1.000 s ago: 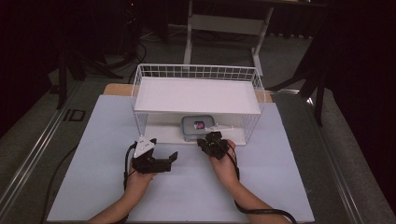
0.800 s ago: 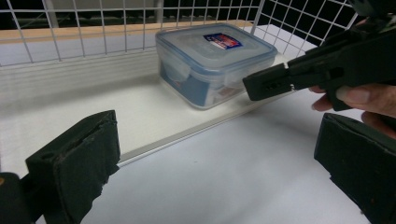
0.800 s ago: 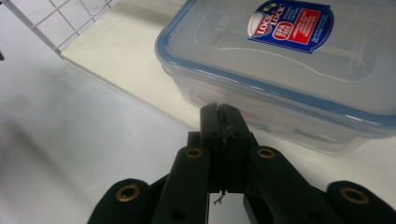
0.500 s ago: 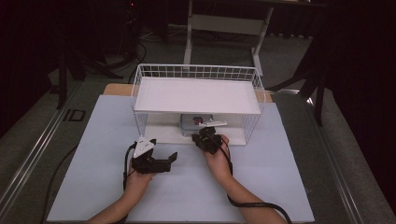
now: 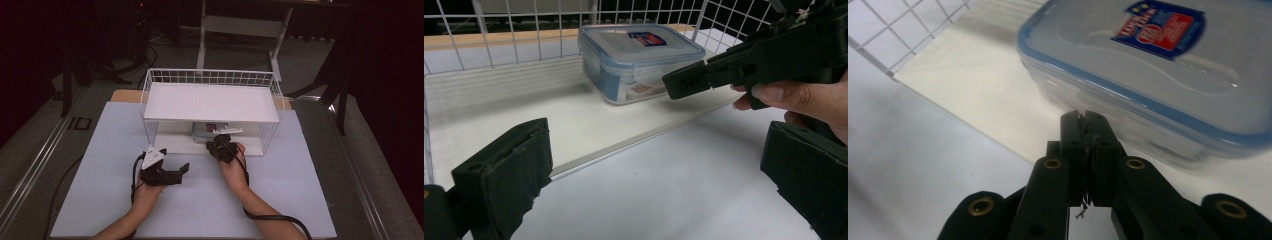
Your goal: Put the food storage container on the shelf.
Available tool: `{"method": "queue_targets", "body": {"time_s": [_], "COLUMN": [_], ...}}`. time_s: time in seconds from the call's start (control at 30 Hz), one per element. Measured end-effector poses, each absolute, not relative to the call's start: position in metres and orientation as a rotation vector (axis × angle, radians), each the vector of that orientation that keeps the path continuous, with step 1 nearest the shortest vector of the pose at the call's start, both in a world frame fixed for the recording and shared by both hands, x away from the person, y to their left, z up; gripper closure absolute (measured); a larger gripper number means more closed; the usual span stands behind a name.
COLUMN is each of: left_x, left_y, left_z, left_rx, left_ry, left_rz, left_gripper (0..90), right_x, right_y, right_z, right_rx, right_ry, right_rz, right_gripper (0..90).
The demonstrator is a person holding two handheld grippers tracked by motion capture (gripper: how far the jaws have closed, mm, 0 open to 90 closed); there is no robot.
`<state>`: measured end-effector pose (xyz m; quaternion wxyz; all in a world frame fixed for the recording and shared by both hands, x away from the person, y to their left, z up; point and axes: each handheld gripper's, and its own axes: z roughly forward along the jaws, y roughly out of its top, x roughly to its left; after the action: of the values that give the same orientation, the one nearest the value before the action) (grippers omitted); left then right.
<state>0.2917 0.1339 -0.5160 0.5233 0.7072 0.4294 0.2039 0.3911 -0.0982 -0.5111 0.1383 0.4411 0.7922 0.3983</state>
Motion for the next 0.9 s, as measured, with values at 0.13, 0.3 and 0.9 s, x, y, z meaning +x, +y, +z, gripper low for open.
{"method": "queue_targets", "body": {"time_s": [0.13,0.3,0.9], "left_x": [0.292,0.292,0.284], "left_y": [0.132,0.132,0.127], "left_z": [-0.516,-0.516,-0.492], "left_rx": [1.699,1.702,1.754], "left_ry": [1.023,1.019,0.764], "left_rz": [0.485,0.486,0.4], "left_gripper": [1.2,1.3,1.3], "right_x": [0.393,0.39,0.334], "right_y": [-0.104,-0.103,-0.133], "right_z": [-0.512,-0.511,-0.483], "right_rx": [1.294,1.272,1.153], "right_ry": [2.278,2.282,2.285], "right_rz": [1.152,1.154,1.368], "right_gripper": [87.3,86.4,25.6]}}
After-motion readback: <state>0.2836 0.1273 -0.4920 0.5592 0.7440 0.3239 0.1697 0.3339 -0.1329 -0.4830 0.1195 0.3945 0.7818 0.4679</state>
